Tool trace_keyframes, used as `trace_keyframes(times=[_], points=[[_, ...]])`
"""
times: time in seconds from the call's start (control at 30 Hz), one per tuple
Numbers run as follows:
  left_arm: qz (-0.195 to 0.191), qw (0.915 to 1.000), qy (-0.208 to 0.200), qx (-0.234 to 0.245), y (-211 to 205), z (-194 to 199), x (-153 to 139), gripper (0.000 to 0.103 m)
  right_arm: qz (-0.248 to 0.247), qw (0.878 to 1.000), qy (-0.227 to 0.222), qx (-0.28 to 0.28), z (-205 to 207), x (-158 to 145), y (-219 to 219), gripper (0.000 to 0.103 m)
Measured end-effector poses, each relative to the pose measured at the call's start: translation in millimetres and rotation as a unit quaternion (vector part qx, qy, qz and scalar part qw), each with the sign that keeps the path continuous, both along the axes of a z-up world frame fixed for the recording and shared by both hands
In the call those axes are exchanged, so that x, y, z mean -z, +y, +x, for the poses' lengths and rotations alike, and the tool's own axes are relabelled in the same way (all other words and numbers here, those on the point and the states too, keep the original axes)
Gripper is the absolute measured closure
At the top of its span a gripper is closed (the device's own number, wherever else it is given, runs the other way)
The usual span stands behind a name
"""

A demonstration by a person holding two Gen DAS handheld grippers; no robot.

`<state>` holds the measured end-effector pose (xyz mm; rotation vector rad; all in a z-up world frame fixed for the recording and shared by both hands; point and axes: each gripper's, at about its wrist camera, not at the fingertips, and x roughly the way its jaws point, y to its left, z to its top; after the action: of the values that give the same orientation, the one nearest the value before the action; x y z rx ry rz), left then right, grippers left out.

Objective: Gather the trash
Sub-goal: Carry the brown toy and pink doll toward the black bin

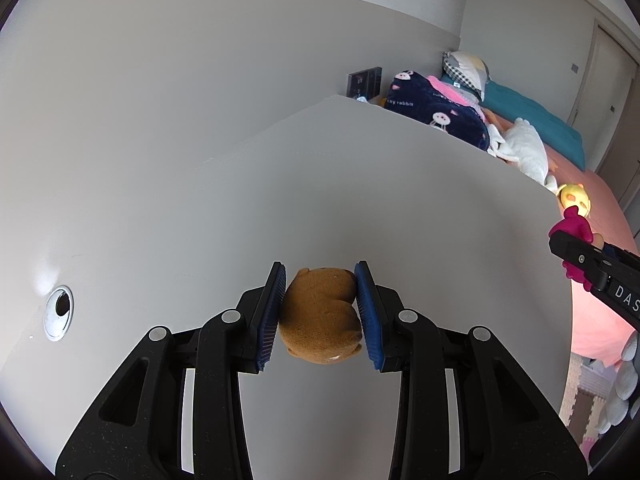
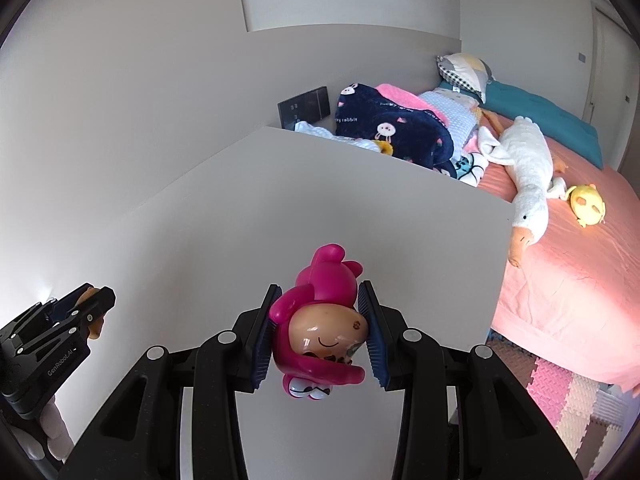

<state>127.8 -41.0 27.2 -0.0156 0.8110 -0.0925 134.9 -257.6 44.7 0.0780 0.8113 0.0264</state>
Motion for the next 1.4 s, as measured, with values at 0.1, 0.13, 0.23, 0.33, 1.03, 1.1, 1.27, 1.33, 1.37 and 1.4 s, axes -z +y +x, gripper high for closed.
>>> trace_keyframes(times=[0.1,0.13,0.23,0.33,1.03,1.1,1.27,1.33,1.37,1.4], points=[[-0.001,1.0,-0.003,0.008,-10,-4,-4,0.068,-0.001,1.0,-0.003,0.008,-8,-3,-11,0.062],[-0.002,0.9999,-0.004,0.011,-13,-5,-5,0.068,-0.002,1.0,-0.003,0.01,-11,-4,-14,0.062],[-0.003,0.9998,-0.006,0.02,-24,-9,-8,0.068,-0.003,1.0,-0.006,0.018,-19,-6,-24,0.062],[-0.004,0.9995,-0.006,0.03,-36,-14,-9,0.068,-0.004,1.0,-0.009,0.026,-26,-9,-34,0.062],[0.002,0.9927,-0.009,0.12,-136,-30,-15,0.068,-0.01,0.995,-0.024,0.096,-80,-24,-114,0.062],[0.002,0.9918,-0.01,0.128,-146,-32,-15,0.068,-0.01,0.994,-0.025,0.103,-85,-24,-122,0.062],[0.003,0.989,-0.008,0.148,-169,-36,-14,0.068,-0.009,0.992,-0.026,0.124,-99,-24,-144,0.062],[0.004,0.9876,-0.008,0.157,-180,-37,-14,0.068,-0.008,0.991,-0.027,0.134,-106,-24,-154,0.062],[0.004,0.9867,-0.008,0.162,-186,-38,-14,0.068,-0.008,0.99,-0.027,0.139,-109,-24,-160,0.062],[0.005,0.9859,-0.008,0.167,-191,-39,-14,0.068,-0.007,0.989,-0.028,0.144,-112,-25,-165,0.062]])
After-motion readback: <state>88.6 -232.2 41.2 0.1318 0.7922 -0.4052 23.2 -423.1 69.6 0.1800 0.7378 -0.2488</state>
